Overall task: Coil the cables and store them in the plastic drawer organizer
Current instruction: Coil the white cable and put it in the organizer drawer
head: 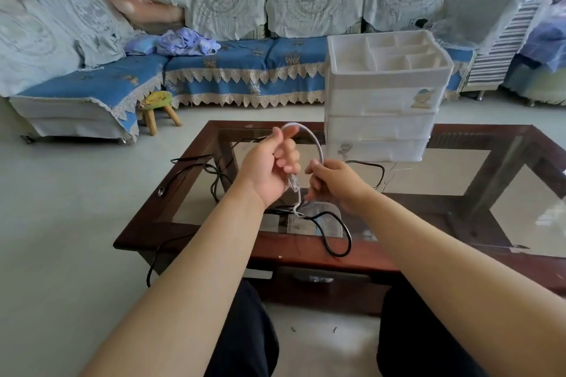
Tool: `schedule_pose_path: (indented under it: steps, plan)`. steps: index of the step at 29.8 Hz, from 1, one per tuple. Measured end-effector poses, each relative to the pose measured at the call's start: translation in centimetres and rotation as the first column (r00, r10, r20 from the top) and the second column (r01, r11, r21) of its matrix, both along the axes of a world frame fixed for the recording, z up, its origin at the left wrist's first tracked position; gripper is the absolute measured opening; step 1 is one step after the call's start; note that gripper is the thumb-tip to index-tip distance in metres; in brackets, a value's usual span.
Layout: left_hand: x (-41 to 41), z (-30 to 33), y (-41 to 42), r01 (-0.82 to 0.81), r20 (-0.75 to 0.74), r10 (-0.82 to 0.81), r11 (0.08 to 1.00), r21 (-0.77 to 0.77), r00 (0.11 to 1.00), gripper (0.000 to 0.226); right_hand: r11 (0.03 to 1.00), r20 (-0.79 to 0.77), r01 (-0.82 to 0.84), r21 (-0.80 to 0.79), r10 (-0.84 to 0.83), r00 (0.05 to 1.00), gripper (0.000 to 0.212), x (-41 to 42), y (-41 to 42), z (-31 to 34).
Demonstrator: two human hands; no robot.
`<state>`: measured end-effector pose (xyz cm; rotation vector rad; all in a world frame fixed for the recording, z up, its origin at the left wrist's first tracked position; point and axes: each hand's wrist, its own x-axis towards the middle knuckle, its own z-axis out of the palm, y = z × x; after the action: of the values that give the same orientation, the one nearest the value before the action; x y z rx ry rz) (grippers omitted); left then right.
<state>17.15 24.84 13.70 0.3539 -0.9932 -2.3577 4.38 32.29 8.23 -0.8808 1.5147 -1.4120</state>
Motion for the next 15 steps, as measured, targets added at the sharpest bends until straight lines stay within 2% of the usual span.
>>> schedule_pose_path:
  steps: [2, 4, 7, 11, 13, 15]
  plan:
    - [0.5, -0.9, -1.9, -0.104, -0.076, 0.117, 0.982, 0.158, 0.99, 0.036, 0.995, -0.022, -0.087, 0.057, 0.088, 0.996, 0.022, 0.3, -0.4, -1.4]
    - [1.2, -1.5, -3.6, -0.226, -0.083, 0.256, 0.938, 0.264, 0.963, 0.033, 0.987, -0.108, -0.13, 0.099, 0.141, 0.984, 0.022, 0.6, -0.6, -2.3]
    - [1.7, -2.7, -5.8, -0.378, -0.012, 0.395, 0.888, 0.263, 0.919, 0.032, 0.975, -0.34, -0.158, 0.156, 0.203, 0.918, 0.018, 0.6, -1.0, -3.5]
    - [1.0, -4.3, -7.5, -0.494, 0.069, 0.49, 0.856, 0.152, 0.869, 0.032, 0.943, -0.685, -0.15, 0.296, 0.319, 0.655, 0.017, -0.6, -1.7, -6.2]
    - [0.4, -5.4, -7.2, -0.481, 0.131, 0.475, 0.876, 0.021, 0.87, 0.028, 0.935, -0.759, -0.126, 0.332, 0.344, 0.553, 0.019, -0.7, -1.8, -6.9]
    - [-0.5, -6.3, -6.9, -0.449, 0.206, 0.479, 0.876, -0.179, 0.853, 0.026, 0.954, -0.816, -0.091, 0.285, 0.291, 0.5, 0.021, -0.6, -2.4, -6.7]
